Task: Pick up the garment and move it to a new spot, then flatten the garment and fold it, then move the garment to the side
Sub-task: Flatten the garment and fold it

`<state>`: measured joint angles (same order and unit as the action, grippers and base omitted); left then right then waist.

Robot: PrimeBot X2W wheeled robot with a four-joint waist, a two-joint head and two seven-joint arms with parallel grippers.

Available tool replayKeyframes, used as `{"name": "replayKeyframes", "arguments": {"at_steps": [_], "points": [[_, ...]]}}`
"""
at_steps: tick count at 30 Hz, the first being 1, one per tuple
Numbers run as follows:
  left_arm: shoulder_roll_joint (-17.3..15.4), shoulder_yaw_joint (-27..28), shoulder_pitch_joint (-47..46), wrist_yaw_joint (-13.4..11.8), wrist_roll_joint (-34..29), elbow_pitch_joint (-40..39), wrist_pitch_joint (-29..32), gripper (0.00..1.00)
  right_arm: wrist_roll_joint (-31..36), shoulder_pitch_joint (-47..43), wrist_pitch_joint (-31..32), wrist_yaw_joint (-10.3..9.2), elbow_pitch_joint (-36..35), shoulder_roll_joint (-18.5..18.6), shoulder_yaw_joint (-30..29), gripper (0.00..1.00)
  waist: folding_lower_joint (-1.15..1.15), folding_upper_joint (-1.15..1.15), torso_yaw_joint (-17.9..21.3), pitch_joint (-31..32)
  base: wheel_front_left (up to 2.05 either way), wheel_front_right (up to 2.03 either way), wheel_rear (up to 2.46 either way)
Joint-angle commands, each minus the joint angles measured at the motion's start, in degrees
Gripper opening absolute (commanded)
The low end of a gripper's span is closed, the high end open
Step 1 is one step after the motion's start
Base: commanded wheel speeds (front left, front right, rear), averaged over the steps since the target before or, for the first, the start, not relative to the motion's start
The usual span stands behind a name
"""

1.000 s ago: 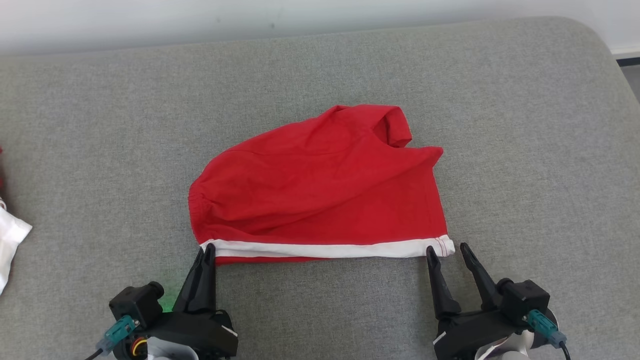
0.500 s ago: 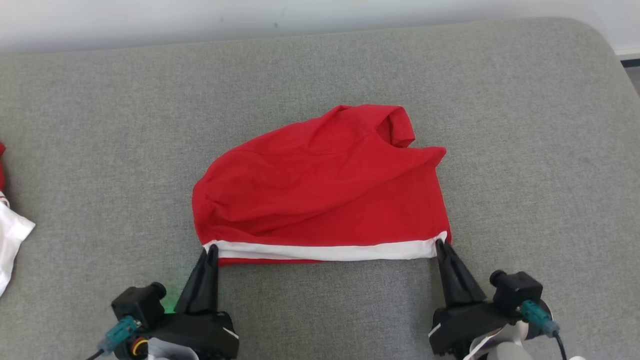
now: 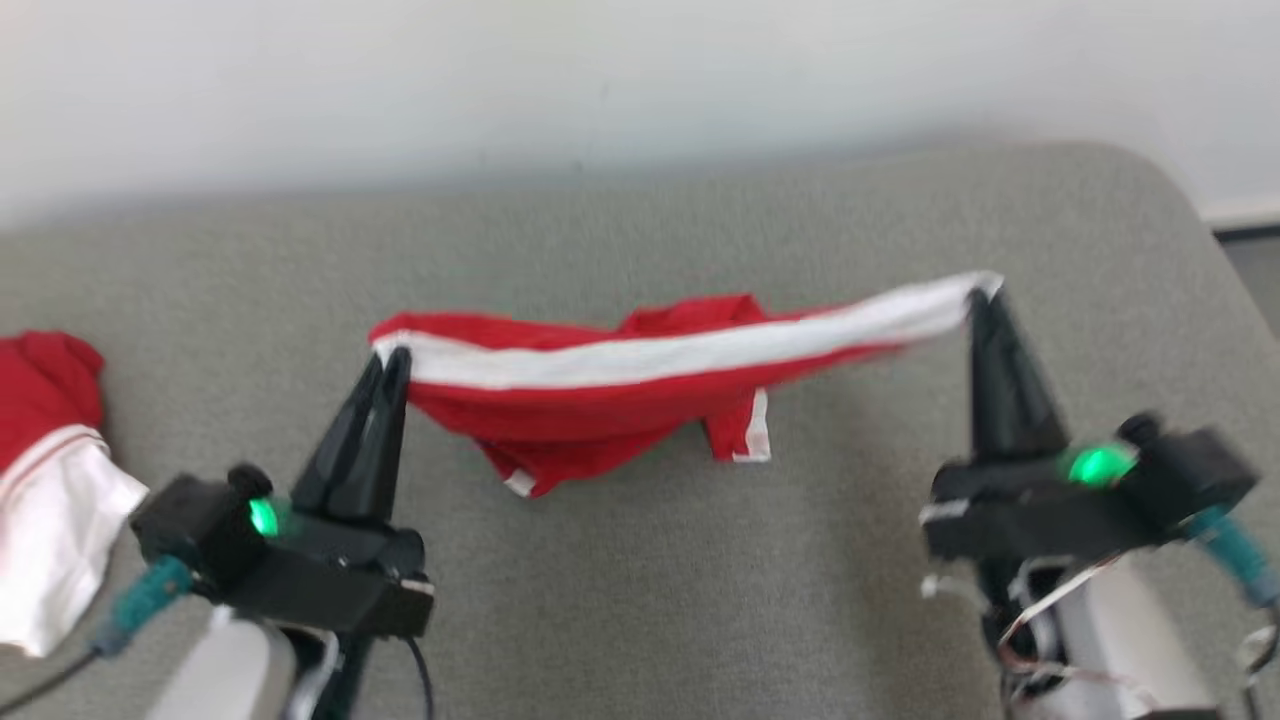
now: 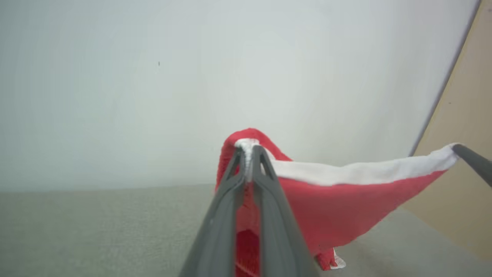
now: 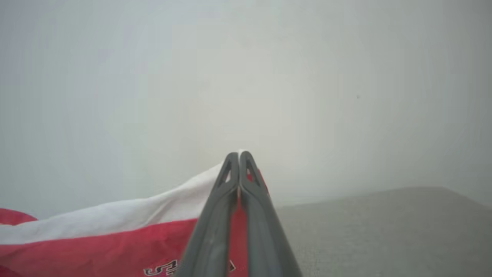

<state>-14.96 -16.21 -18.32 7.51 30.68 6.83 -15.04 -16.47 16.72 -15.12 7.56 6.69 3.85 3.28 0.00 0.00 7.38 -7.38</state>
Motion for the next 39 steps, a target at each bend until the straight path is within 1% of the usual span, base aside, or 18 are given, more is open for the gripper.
{"name": "replayKeyframes", "arguments": {"at_steps": [1,4,6,8,9,11,12,16,18,20,22,24,27,29,31,34,36,39], "points": [[-3.3,-1.5,-2.7,-0.1,0.8,-2.3,-0.2,0.00,-1.2,1.9,0.0,-0.15,-2.2,1.1,-0.1,0.00,0.00,0.00,-2.2,6.3,0.00,0.00,0.00],[-9.3,-3.9,-7.8,-0.1,2.4,-5.5,-0.1,0.00,-4.1,5.5,0.0,-0.15,-6.3,2.1,0.0,0.00,0.00,0.00,-3.6,7.9,0.00,0.00,0.00],[-13.2,-5.1,-11.8,-0.1,3.4,-7.1,2.3,0.00,-6.3,7.8,0.0,-0.15,-7.5,3.0,0.1,0.00,0.00,0.00,-4.3,8.3,0.00,0.00,0.00],[-15.2,-5.9,-15.6,-0.1,6.9,-8.1,5.6,0.00,-8.2,10.8,0.0,-0.15,-7.5,4.1,0.6,0.00,0.00,0.00,-4.9,8.1,0.00,0.00,0.00],[-15.2,-5.9,-15.6,-0.1,6.9,-8.1,5.6,0.00,-8.2,10.8,0.0,-0.15,-7.5,4.1,0.6,0.00,0.00,0.00,-4.9,8.1,0.00,0.00,0.00],[-18.2,-7.1,-19.6,-0.1,7.5,-8.1,9.1,0.00,-8.6,13.7,0.0,-0.15,-5.5,5.8,1.4,0.00,0.00,0.00,-5.3,7.1,0.00,0.00,0.00],[-18.5,-7.8,-21.2,-0.1,8.9,-7.2,11.1,0.00,-8.6,15.6,0.2,-0.15,-4.1,6.6,2.1,0.00,0.00,0.00,-5.5,5.9,0.00,0.00,0.00],[-18.4,-11.1,-29.4,-0.1,10.4,-2.7,15.7,0.00,-9.0,24.4,2.1,-0.15,2.6,8.8,3.7,0.00,0.00,0.00,-6.7,-2.0,0.00,0.00,0.00],[-17.4,-13.1,-34.2,-0.1,10.2,1.8,16.8,0.00,-8.3,29.9,2.9,-0.15,7.1,9.4,4.1,0.00,0.00,0.00,-7.1,-6.8,0.00,0.00,0.00],[-15.5,-14.7,-39.5,-0.1,9.8,7.9,16.0,0.00,-6.7,36.6,2.5,-0.15,12.2,10.0,3.7,0.00,0.00,0.00,-7.5,-11.2,0.00,0.00,0.00],[-14.7,-16.0,-45.1,-0.1,8.4,13.6,14.2,0.00,-4.9,43.2,1.8,-0.15,17.2,9.5,3.0,0.00,0.00,0.00,-7.3,-14.9,0.00,0.00,0.00],[-13.1,-16.0,-50.8,-0.1,7.4,18.1,10.5,0.00,-3.2,49.2,0.9,-0.15,21.4,8.9,2.1,0.00,0.00,0.00,-6.9,-17.4,0.00,0.00,0.00],[-10.8,-17.2,-57.2,-0.1,6.5,22.9,4.6,0.00,0.1,55.7,0.0,-0.15,24.9,9.6,1.7,0.00,0.00,0.00,-6.8,-19.1,0.00,0.00,0.00],[-10.0,-18.4,-59.6,-0.1,7.4,25.9,2.7,0.00,1.2,58.1,-0.1,-0.15,24.5,9.8,0.4,0.00,0.00,0.00,-6.7,-19.1,0.00,0.00,0.00],[-9.7,-19.4,-60.2,-0.1,8.6,28.0,1.3,0.00,1.1,57.5,-0.1,-0.15,23.2,9.4,-1.0,0.00,0.00,0.00,-6.4,-18.3,0.00,0.00,0.00],[-9.0,-20.7,-56.4,-0.1,10.8,30.5,0.2,0.00,0.5,52.8,-0.1,-0.15,21.1,9.6,-0.8,0.00,0.00,0.00,-6.0,-16.6,0.00,0.00,0.00],[-8.1,-21.7,-51.6,-0.1,12.0,32.0,-0.1,0.00,0.0,47.7,-0.1,-0.16,19.6,10.2,0.9,0.00,0.00,0.00,-5.8,-15.0,0.00,0.00,0.00],[-6.8,-19.7,-42.4,-0.1,14.2,32.1,-0.2,0.00,-1.9,37.8,-0.1,-0.15,18.2,10.7,3.3,0.00,0.00,0.00,-5.4,-13.1,0.00,0.00,0.00]]}}
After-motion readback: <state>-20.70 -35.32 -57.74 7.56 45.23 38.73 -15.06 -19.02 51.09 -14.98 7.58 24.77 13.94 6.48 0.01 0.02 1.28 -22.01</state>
